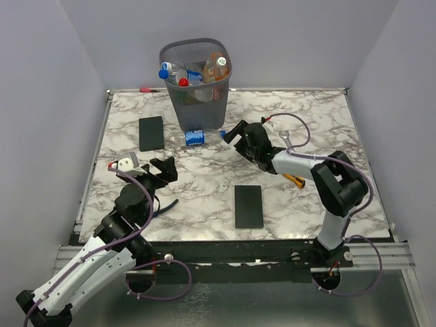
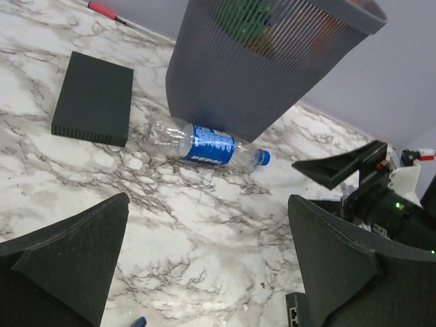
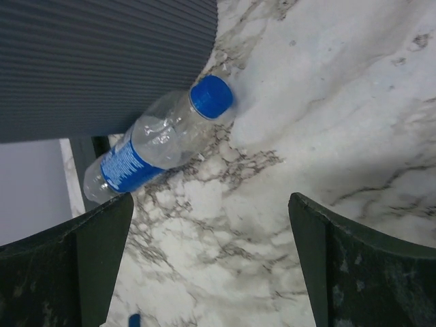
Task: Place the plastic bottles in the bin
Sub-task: Pick up the plastic bottle at the center of the board.
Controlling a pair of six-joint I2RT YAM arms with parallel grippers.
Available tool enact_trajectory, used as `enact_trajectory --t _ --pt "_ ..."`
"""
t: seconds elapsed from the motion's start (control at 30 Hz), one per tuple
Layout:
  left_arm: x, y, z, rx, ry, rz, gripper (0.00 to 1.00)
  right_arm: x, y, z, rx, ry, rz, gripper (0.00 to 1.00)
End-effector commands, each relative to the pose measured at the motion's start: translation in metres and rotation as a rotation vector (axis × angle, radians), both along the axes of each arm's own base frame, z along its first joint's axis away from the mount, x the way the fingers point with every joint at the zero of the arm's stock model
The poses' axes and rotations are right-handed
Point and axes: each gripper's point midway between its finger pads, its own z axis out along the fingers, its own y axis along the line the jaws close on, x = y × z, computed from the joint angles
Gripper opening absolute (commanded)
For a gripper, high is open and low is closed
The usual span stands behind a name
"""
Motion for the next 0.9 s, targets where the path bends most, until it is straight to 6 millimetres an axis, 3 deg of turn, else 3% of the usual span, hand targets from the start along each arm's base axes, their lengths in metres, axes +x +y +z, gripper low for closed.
enact_trajectory --t 0.0,0.17,0.43,0.6,0.87 --pt "-0.005 0.005 -0.015 0.037 0.029 0.001 0.99 0.045 0.011 0.012 0.194 -0.014 -0.172 1.00" --pt "-0.007 0.009 -0.020 0.062 0.032 0.005 0.99 0.067 0.016 -0.023 0.264 0.072 -0.260 0.99" --pt "-0.010 0.012 -0.022 0.045 0.025 0.011 0.99 0.091 0.019 -0.056 0.249 0.142 -0.374 0.94" --pt "-0.010 0.014 -0.022 0.045 0.021 0.021 0.99 0.093 0.027 -0.080 0.279 0.210 -0.399 0.88" --pt "-0.010 0.014 -0.022 0.039 0.020 0.019 0.99 0.076 0.047 -0.093 0.301 0.271 -0.389 0.83"
